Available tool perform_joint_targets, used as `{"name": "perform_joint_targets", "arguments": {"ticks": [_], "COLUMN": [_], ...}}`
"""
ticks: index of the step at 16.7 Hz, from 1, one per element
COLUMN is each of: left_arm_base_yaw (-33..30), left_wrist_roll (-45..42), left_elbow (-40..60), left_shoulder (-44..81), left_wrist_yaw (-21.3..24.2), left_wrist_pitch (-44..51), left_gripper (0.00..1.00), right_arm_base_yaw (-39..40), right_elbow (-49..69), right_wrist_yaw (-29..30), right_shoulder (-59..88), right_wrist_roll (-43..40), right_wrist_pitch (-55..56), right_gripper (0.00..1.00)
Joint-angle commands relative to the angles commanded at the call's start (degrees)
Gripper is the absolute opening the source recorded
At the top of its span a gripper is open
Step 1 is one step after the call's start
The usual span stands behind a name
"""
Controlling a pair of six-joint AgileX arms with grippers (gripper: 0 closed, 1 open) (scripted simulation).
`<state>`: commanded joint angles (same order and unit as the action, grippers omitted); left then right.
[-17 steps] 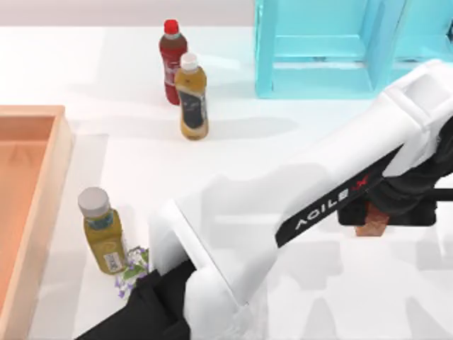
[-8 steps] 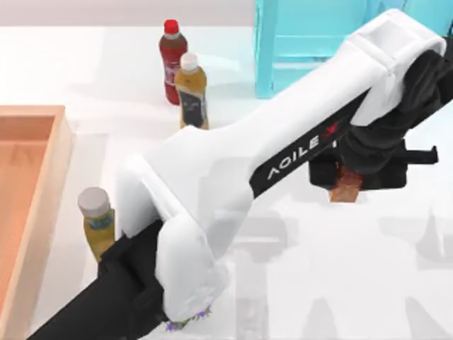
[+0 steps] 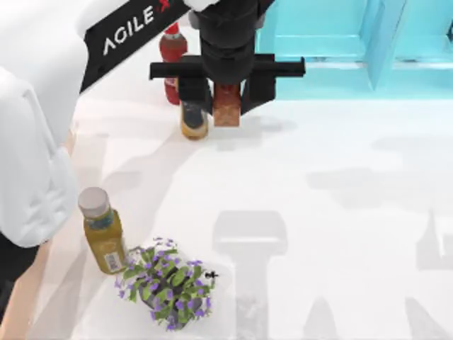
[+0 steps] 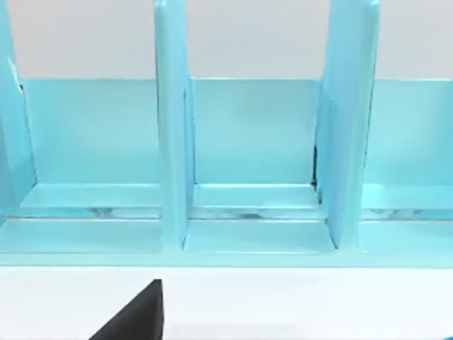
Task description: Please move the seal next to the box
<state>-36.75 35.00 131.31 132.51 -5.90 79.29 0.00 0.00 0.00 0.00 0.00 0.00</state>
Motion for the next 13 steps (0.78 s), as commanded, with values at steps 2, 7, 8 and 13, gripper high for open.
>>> {"name": "perform_joint_targets", "arguments": {"ticks": [2,7,8,13], "left_arm_base_yaw": [5.28,16.18,17.78,21.37], "left_wrist_roll": [-4.75,-15.8,-17.49,-21.32], "left_elbow": [-11.09,-34.87,-37.96,-44.58], "left_shoulder": [-7.64,-23.93,-26.32,-31.47], "left_wrist_yaw": [1.21,3.22,3.37,3.37], "left_wrist_pitch": [-3.7,-11.37,-12.47,-14.8], "left_gripper": [0.0,0.0,0.0,0.0], "right_arm_base_yaw": [0.0,0.0,0.0,0.0], "right_elbow": [0.0,0.0,0.0,0.0], "right_wrist_yaw": [0.0,0.0,0.0,0.0], "right_shoulder": [0.0,0.0,0.0,0.0], "right_wrist_roll": [0.0,0.0,0.0,0.0], "right_wrist_pitch": [0.0,0.0,0.0,0.0], "right_gripper": [1.0,1.0,1.0,1.0]}}
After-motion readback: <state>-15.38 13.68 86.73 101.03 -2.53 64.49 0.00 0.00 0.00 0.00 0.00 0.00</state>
